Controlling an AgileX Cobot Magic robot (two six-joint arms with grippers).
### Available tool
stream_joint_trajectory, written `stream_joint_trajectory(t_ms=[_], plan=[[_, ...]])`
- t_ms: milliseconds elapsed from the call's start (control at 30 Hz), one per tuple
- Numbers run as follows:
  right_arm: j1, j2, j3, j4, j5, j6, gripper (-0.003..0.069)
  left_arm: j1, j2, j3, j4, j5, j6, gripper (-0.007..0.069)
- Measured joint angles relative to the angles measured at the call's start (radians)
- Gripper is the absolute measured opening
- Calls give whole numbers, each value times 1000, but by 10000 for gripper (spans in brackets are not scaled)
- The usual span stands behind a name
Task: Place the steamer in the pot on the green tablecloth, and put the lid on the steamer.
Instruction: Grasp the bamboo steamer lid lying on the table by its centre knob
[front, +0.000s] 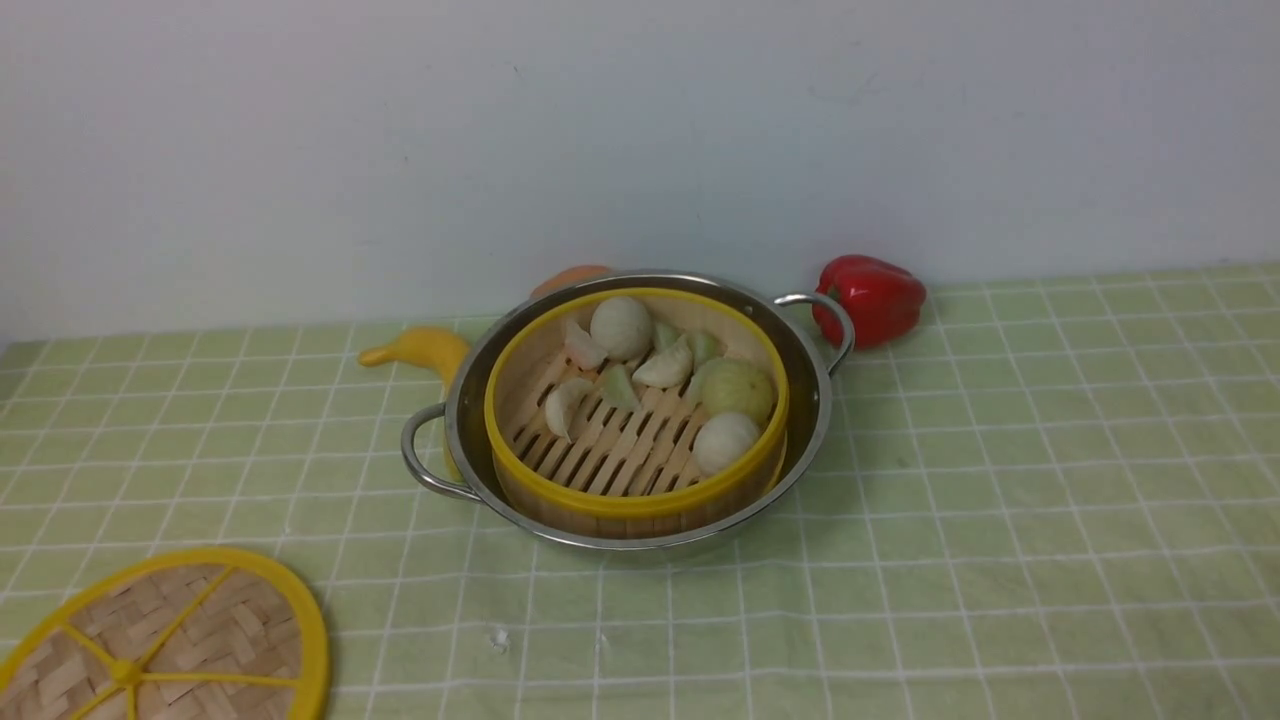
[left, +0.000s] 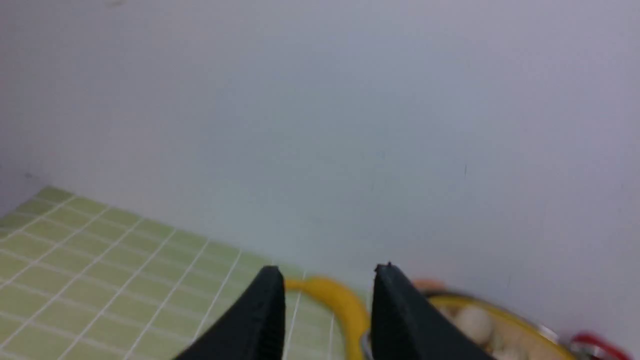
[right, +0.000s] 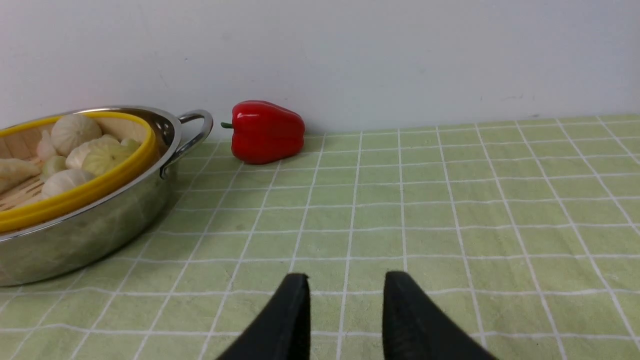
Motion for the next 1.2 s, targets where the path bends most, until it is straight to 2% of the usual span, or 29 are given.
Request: stream_joint_trajectory(t_ms=[133,167,200,233,300,367,500,700,833,1033,1200], plan=[[0,0,1,0,0,0,237,0,200,-203,162,358,-39,243],[0,0,1,0,0,0,237,0,254,-243,198,443,-67,243],[0,0,1,0,0,0,237,0,369,-316,266,598,-132,243],[0,0,1,0,0,0,237,0,383,-324,275,633,-148,243],[0,0,1,0,0,0,239,0,573,-408,366,793,-221,243],[0,0,2,0,0,0,239,0,711,-465,435,852,-244,243],[0,0,2,1,0,0,240,0,936,-561,487,861,-222,243],[0,0,2,2,0,0,240,0,1244,-686,494,813,-95,243],[0,0,2,2,0,0,240,0,1398,-723,496,766,-64,243],[0,0,2,2,0,0,240,0,1540,-726,496,702,-19,243],[0,0,2,2,0,0,240,0,1563,-726,475,682,0,243]])
